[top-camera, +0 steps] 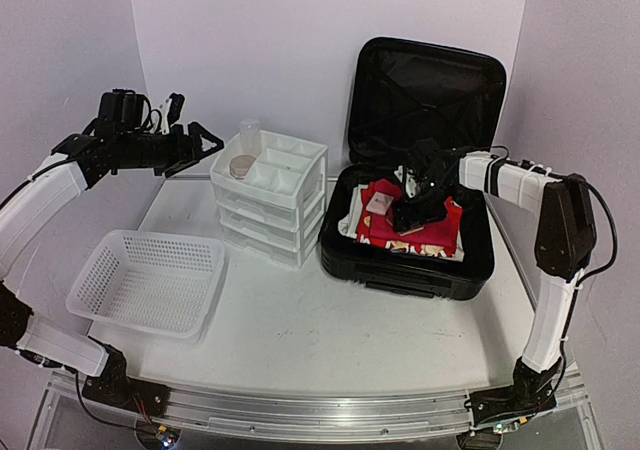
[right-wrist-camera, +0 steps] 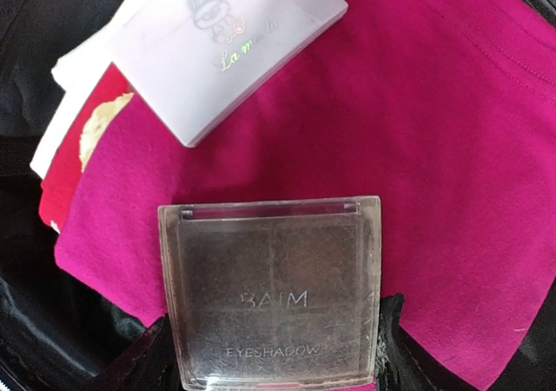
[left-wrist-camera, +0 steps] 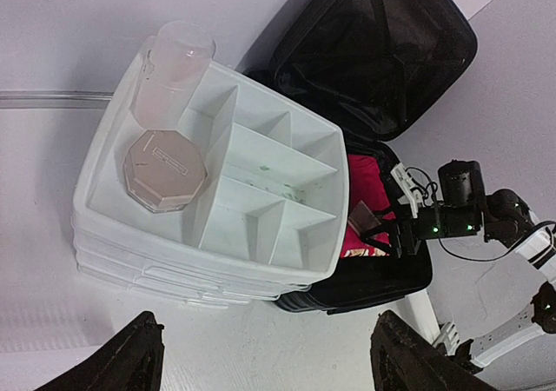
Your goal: Open, take out, and arrange the luggage
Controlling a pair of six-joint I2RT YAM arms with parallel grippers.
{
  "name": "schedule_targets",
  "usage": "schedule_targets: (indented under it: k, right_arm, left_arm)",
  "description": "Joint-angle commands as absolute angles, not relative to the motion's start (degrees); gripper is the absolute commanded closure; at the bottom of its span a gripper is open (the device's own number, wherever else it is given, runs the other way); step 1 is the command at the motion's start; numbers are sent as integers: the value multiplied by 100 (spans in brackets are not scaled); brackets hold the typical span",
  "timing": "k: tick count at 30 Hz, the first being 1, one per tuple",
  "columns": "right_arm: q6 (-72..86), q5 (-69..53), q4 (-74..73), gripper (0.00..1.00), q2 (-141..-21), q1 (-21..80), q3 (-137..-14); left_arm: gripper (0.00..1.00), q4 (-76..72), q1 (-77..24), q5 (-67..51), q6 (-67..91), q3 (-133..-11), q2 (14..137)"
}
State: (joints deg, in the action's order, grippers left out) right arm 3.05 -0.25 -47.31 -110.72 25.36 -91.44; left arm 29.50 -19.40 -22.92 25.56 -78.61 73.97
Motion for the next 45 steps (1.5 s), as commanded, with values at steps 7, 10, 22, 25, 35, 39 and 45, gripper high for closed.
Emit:
schedule_targets:
  k: [7, 10, 22, 25, 35, 39, 45]
  right_arm:
    - [-442, -341, -4454, 34, -9988, 2510, -9088]
    - [-963, -1155, -4192, 36, -9591, 2569, -8762]
    - [-1459, -1991, -2791, 37, -8640, 3914, -8068]
    - [-1459, -1895, -2748, 38, -8707, 4175, -8211]
    - [-1410, -1747, -2540, 38, -8821, 4523, -8418]
    - [-1432, -1572, -2540, 38, -8865, 4595, -8466]
    - [-1416, -1367, -2540, 37, -8928, 4691, -8510]
  left_arm:
    - [18, 2707, -2042, -2727, 2615, -8166, 7391]
    - [18, 2700, -2238, -3066, 2600, -8392, 7638]
    - [21, 1313, -3522, -4367, 3972, -9001, 9279]
    - [20, 1273, -3782, -4347, 4088, -9147, 9563]
    - [36, 1266, -4230, -4218, 4276, -9274, 9950]
    - [52, 1263, -4262, -4242, 4268, -9292, 9960]
    - [81, 1270, -4274, -4185, 4176, -9244, 9913]
